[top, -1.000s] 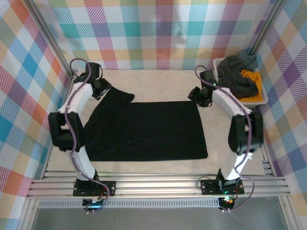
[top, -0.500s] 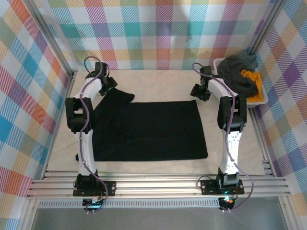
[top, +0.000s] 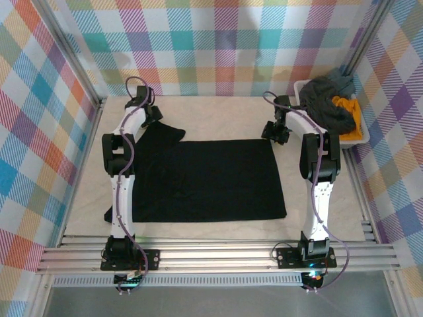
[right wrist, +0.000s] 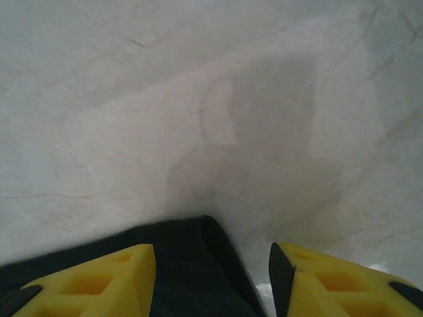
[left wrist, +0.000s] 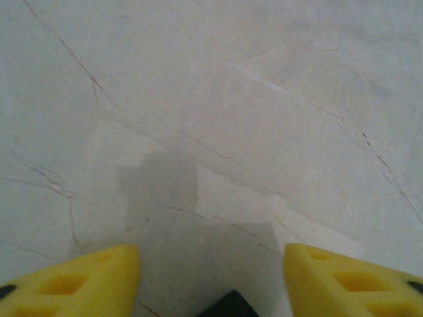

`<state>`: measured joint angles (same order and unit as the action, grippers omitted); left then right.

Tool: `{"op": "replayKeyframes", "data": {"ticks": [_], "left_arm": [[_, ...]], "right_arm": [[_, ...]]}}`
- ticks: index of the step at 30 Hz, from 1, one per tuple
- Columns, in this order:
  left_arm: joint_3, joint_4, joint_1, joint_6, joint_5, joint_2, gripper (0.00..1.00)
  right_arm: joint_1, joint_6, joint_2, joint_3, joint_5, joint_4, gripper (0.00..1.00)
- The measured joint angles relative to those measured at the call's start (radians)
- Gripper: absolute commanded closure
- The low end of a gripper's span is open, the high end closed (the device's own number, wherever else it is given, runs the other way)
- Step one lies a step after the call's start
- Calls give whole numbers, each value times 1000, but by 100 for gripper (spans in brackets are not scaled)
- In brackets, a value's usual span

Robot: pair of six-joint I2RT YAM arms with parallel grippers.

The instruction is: Fold and stack the t-shirts

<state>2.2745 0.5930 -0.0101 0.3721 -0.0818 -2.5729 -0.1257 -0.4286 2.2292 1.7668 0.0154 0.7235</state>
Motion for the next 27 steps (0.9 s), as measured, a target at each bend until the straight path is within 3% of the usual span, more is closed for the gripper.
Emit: {"op": "replayKeyframes", "data": {"ticks": [5,11,15,19,20,27], "left_arm": [[42,53,0,1,32,-9,52],[6,62,-14,-31,35,6,47],[6,88,-28,-55,10,9,59],[13,117,-28,-66,0,9,96],[14,124,-28,-69,1,9,100],[26,143,-41,-74,-3,9,100]], "right_arm": [[0,-5,-4,-7,0,0,50],[0,-29,-7,21,4,21,49],[0,-42,-7,55,4,35,49],[0,-55,-7,64,13,46,49],[0,-57,-7,64,16,51,48],[1,-68,35,116,14,65,51]]}}
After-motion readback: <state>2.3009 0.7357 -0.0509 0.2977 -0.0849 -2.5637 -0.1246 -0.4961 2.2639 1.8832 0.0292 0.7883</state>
